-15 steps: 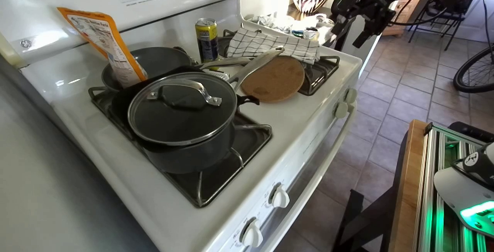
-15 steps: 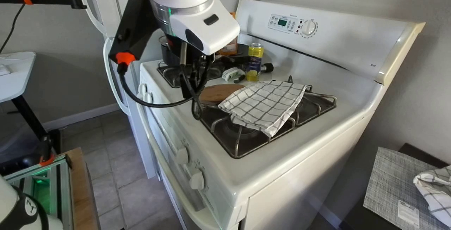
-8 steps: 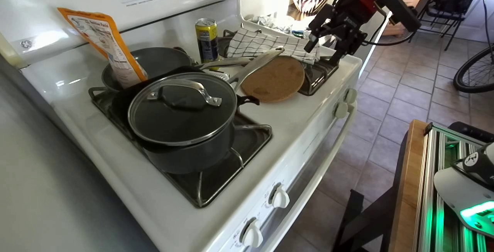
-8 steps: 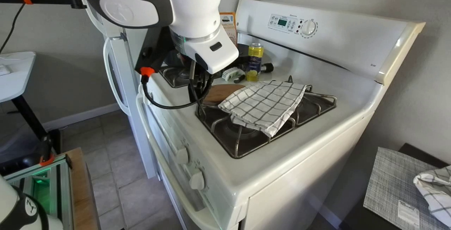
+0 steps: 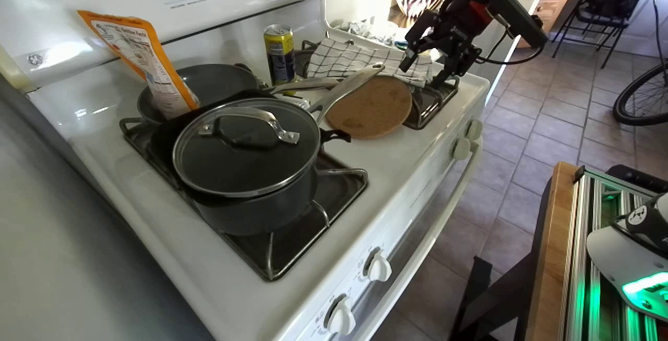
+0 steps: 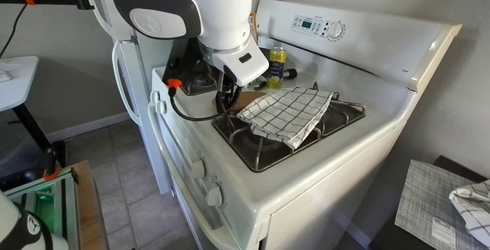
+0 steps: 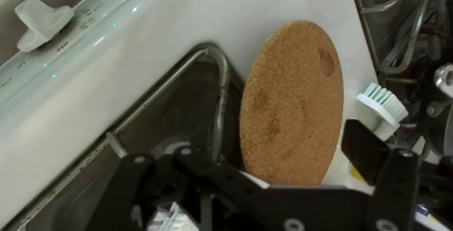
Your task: Put the wooden object on top of the towel
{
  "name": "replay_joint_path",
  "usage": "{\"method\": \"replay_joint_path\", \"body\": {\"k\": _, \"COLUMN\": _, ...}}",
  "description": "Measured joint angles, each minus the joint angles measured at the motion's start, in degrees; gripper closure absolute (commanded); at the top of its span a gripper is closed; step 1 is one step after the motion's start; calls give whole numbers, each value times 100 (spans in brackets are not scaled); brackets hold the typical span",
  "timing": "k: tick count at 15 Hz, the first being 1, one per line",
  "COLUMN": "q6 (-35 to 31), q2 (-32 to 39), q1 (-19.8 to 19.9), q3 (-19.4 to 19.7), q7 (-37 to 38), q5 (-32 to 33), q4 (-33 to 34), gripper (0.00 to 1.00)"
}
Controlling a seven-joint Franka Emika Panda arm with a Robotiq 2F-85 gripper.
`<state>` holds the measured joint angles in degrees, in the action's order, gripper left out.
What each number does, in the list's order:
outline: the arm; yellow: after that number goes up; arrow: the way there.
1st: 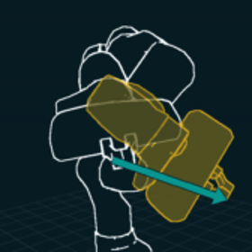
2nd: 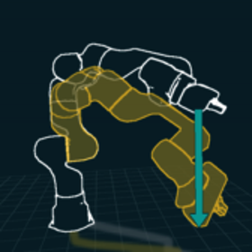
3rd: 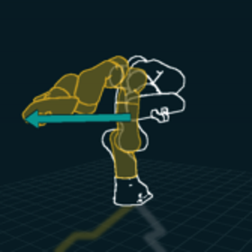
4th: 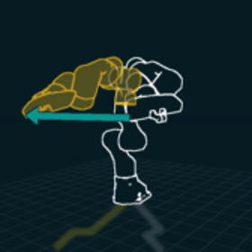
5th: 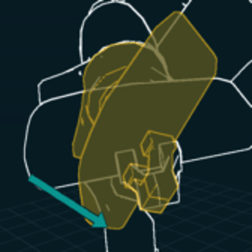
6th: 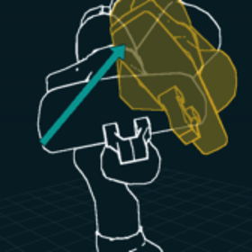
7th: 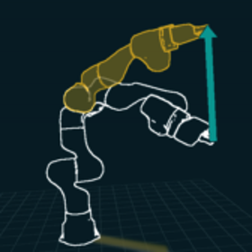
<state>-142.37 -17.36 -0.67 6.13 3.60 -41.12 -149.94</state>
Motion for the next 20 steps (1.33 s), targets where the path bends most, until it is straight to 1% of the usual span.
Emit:
{"method": "replay_joint_path", "body": {"k": 1, "q6": -29, "q2": 38, "q1": 19, "q3": 0, "q7": -36, "q5": 0, "q4": 8, "gripper": 3}}
{"method": "replay_joint_path", "body": {"k": 4, "q6": -247, "q2": 168, "q1": 26, "q3": -3, "q7": -132, "q5": -6, "q4": 10, "gripper": 0}}
{"method": "replay_joint_path", "body": {"k": 8, "q6": -445, "q2": 334, "q1": 2, "q3": -3, "q7": -361, "q5": -234, "q4": 19, "gripper": 0}}
{"method": "replay_joint_path", "body": {"k": 14, "q6": -457, "q2": 404, "q1": -14, "q3": -13, "q7": -539, "q5": -663, "q4": 151, "gripper": 0}}
{"method": "replay_joint_path", "body": {"k": 20, "q6": -457, "q2": 459, "q1": -42, "q3": -162, "q7": -595, "q5": -993, "q4": 191, "gripper": 0}}
